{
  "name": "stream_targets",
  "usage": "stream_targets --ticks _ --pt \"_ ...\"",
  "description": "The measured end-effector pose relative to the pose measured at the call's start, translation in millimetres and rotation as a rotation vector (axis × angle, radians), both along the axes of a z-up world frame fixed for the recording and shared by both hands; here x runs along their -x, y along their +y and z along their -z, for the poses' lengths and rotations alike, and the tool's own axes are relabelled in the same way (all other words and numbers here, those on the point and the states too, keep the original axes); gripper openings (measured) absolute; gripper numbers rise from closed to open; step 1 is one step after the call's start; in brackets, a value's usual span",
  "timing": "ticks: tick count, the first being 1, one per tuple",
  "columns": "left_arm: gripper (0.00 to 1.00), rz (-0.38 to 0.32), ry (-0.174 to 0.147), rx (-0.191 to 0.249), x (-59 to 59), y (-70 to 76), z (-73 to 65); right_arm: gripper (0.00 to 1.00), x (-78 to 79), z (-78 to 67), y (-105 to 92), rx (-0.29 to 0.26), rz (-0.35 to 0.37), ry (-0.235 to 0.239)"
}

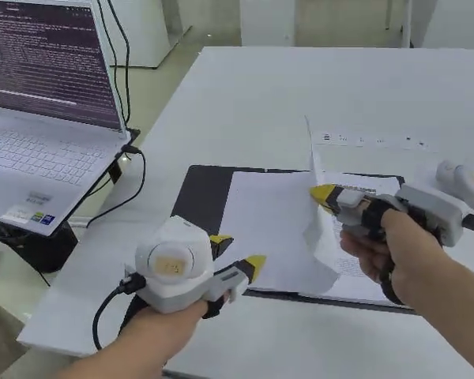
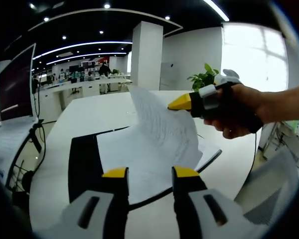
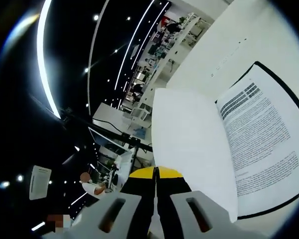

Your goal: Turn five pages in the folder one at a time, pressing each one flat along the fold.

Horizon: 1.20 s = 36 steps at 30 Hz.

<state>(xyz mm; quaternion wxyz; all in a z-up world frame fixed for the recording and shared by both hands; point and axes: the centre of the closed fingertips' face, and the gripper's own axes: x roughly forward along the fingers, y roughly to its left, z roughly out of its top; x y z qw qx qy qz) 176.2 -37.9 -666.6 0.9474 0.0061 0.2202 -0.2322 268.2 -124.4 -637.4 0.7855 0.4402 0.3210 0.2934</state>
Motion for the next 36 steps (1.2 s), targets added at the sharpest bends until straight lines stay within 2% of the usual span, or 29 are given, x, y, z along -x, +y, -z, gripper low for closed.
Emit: stream_targets --ticks 6,10,13,15,16,18,19,22,25,28,36 --pt "0.33 -0.037 0.009 -0.010 10.3 33.7 0.7 0.00 -0.4 13.1 36.7 0.000 -0.015 0.032" --pt "0.33 -0.047 0.018 -0.011 15.6 47.3 3.5 0.00 -2.1 23.0 57.0 0.015 -0.021 0.053" --pt "0.33 -0.052 0.028 -0.009 19.6 55.1 6.3 0.00 -4.3 35.7 75.3 0.042 -0.032 0.075" --pt "0.33 -0.051 0.034 -0.005 21.1 57.7 7.9 0.00 -4.7 42.8 84.0 0.060 -0.037 0.090" --pt "0.33 -0.051 0.041 -0.003 21.9 59.2 9.6 0.00 -4.5 48.5 90.5 0.065 -0.042 0.115" --pt "0.33 -0.053 0.051 0.001 22.9 60.8 11.9 0.00 -6.1 55.7 98.4 0.091 -0.048 0.113" --pt "0.33 -0.054 0.054 0.002 23.8 61.1 12.6 0.00 -6.7 62.5 103.6 0.092 -0.046 0.138" --pt "0.33 -0.054 0.067 0.006 25.8 62.3 16.0 0.00 -6.7 76.8 114.9 0.110 -0.047 0.175" --pt "0.33 -0.046 0.079 0.005 27.3 64.3 21.8 0.00 -4.4 98.2 124.0 0.156 -0.064 0.211" --pt "0.33 -0.047 0.097 0.004 29.5 66.6 28.3 0.00 -2.1 119.2 127.0 0.189 -0.060 0.248" --pt "0.33 -0.052 0.135 -0.003 31.8 67.6 42.7 0.00 -3.3 146.8 128.5 0.245 -0.065 0.285"
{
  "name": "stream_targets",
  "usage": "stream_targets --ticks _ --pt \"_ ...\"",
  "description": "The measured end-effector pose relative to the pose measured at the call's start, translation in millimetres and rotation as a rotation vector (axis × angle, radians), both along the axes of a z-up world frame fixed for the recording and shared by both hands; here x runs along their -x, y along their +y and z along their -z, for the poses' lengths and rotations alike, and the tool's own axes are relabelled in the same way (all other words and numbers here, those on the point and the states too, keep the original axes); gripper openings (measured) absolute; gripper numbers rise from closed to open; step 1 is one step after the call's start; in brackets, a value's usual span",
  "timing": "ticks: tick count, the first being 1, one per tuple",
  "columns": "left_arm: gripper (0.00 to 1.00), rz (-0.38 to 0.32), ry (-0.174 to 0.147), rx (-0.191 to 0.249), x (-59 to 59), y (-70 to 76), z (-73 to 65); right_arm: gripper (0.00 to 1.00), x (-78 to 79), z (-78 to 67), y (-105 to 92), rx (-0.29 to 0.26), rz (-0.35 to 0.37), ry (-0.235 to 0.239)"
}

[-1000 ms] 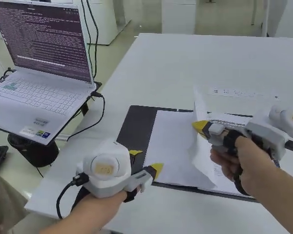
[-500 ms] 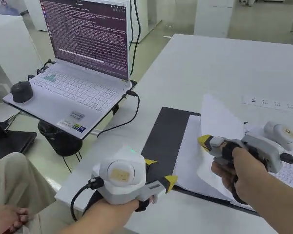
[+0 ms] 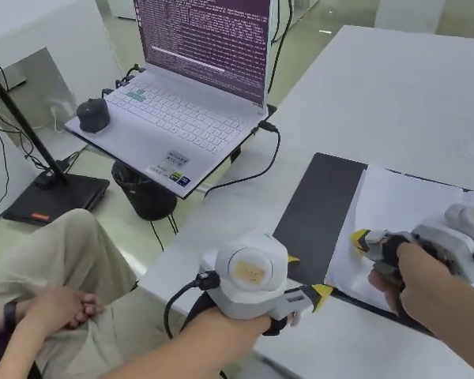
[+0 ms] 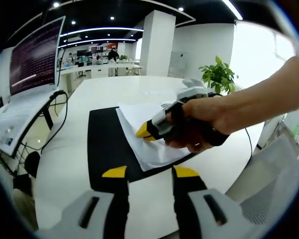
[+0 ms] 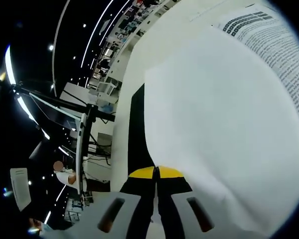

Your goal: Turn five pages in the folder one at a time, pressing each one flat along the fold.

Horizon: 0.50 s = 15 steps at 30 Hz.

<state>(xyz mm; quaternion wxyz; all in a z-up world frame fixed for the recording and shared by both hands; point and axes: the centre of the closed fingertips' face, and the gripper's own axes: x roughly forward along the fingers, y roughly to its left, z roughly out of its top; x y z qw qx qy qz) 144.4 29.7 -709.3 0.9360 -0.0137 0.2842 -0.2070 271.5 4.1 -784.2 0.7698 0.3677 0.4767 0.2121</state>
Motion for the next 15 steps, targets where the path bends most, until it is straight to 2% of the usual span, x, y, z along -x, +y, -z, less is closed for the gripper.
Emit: stream_targets --ticks 1,4,5,6,8,11,12,13,15 --pt "0.33 0.004 0.004 -0.002 -1.9 -0.5 5.8 0.00 0.8 1.4 1.1 -0.011 -0.001 0.000" --pt "0.33 0.016 0.012 -0.010 -3.3 -3.6 8.6 0.04 4.9 5.0 1.9 -0.016 -0.019 -0.003" --pt "0.33 0.019 0.013 -0.010 -3.9 -5.8 8.1 0.06 7.7 5.0 3.3 -0.031 -0.031 0.004" --pt "0.33 0.022 0.015 -0.011 -4.8 -7.3 8.8 0.06 14.4 5.7 5.9 -0.059 -0.057 0.032" --pt "0.33 0.034 0.018 -0.019 -7.8 -11.4 11.7 0.06 16.0 5.2 3.6 -0.072 -0.058 0.016" --pt "0.32 0.053 0.019 -0.024 -13.0 -20.9 13.5 0.08 21.6 -0.2 -2.6 -0.128 -0.057 0.017" --pt "0.31 0.067 0.020 -0.026 -16.1 -26.0 15.4 0.08 25.4 -1.3 -7.7 -0.147 -0.061 0.033" --pt "0.31 0.076 0.022 -0.031 -17.7 -30.2 16.6 0.08 26.5 -2.1 -12.5 -0.149 -0.062 0.030" --pt "0.32 0.095 0.019 -0.045 -23.6 -40.6 19.3 0.10 27.6 -7.3 -23.5 -0.186 -0.066 0.019"
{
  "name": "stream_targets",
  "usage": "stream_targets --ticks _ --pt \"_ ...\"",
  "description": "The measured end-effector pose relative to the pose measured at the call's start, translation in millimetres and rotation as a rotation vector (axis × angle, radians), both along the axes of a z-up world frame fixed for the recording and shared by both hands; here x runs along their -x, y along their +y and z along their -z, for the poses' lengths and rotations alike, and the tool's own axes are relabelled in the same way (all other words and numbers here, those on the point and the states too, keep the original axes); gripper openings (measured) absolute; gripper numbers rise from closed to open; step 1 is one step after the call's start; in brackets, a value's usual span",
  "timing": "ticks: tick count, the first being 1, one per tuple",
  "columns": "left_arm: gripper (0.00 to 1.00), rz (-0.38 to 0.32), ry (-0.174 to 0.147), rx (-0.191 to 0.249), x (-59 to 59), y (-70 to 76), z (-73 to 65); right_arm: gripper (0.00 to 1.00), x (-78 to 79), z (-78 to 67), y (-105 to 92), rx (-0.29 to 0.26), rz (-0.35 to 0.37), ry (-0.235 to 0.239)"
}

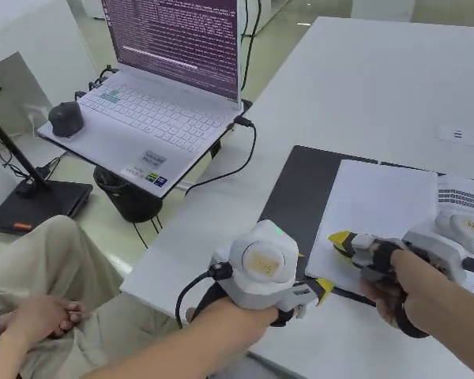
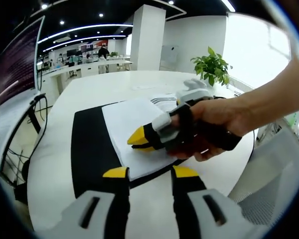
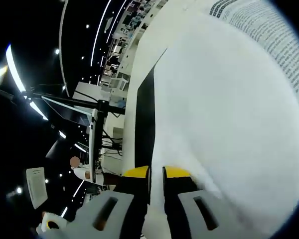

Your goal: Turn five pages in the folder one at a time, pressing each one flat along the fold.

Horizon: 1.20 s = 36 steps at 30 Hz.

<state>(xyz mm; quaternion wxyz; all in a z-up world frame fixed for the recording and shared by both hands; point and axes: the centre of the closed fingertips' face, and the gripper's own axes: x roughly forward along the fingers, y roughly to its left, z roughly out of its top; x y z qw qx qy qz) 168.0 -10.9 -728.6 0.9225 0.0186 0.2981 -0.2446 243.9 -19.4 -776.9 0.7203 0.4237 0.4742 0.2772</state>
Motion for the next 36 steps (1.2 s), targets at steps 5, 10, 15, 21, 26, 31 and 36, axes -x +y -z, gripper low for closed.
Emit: stream_targets --ticks 5,10,15,21,26,31,36 --pt "0.32 0.024 0.001 -0.025 -18.0 -20.7 11.9 0.12 -2.2 -10.8 -33.1 -0.095 0.032 -0.010" --pt "0.32 -0.015 0.031 -0.022 -36.8 -27.8 25.6 0.10 -9.2 -12.3 -72.2 -0.093 0.087 -0.018" --pt "0.30 -0.027 0.020 -0.077 -51.6 -30.5 37.9 0.08 -21.9 -18.0 -105.3 -0.123 0.169 -0.019" --pt "0.28 -0.030 0.072 -0.153 -43.4 -24.6 65.2 0.00 -41.6 -17.1 -127.2 -0.131 0.223 -0.018" --pt "0.28 -0.061 0.015 -0.117 -44.1 -23.0 60.4 0.00 -55.7 -12.1 -127.5 -0.132 0.222 -0.008" --pt "0.28 -0.050 0.000 -0.115 -44.7 -22.6 60.0 0.00 -71.7 -8.7 -125.4 -0.148 0.254 0.020" --pt "0.28 -0.051 -0.013 -0.108 -44.5 -22.2 59.7 0.00 -85.6 -2.0 -124.6 -0.147 0.271 0.046"
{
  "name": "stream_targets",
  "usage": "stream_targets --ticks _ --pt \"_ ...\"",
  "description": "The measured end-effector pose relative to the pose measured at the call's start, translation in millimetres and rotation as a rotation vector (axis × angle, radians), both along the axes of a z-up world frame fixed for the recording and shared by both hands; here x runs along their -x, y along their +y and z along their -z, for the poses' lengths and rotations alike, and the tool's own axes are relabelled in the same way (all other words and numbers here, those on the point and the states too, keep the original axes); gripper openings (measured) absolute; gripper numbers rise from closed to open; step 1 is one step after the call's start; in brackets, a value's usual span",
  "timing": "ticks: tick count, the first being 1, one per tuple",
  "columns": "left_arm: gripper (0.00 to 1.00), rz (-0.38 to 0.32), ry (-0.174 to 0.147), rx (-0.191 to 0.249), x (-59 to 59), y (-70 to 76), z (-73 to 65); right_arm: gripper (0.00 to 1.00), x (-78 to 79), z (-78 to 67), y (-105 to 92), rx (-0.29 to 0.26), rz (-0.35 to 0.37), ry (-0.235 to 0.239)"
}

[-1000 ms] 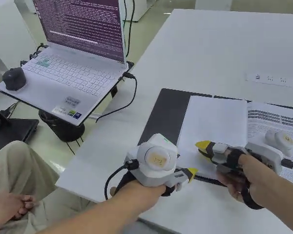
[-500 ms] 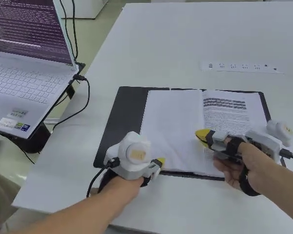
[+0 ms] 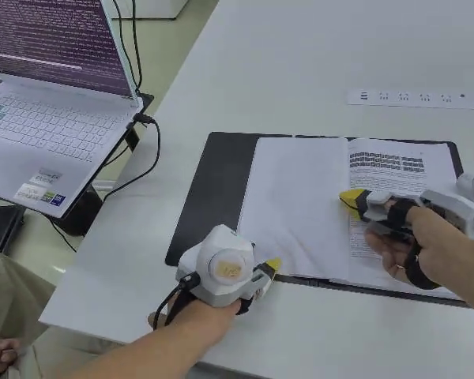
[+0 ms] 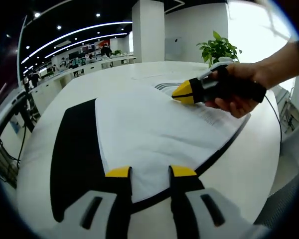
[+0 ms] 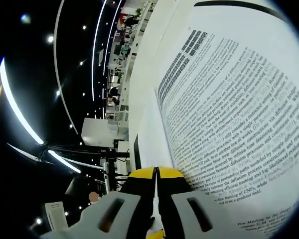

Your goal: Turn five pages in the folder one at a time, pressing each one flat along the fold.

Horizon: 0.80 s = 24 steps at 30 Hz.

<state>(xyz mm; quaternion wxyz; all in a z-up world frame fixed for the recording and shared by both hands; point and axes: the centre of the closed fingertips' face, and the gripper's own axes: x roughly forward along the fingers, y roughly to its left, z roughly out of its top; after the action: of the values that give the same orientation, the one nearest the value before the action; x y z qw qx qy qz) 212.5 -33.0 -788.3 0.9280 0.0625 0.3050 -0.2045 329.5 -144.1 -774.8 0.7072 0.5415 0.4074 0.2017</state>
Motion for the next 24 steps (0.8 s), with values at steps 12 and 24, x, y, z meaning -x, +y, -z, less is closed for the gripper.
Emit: stream_targets --ticks 12,24 --pt "0.28 0.004 -0.009 0.001 -1.4 1.4 1.7 0.00 -33.2 6.3 1.3 -0.084 0.052 0.051" --pt "0.28 0.008 -0.029 0.008 -1.3 1.9 2.5 0.00 -68.4 3.4 5.1 -0.122 0.137 0.056"
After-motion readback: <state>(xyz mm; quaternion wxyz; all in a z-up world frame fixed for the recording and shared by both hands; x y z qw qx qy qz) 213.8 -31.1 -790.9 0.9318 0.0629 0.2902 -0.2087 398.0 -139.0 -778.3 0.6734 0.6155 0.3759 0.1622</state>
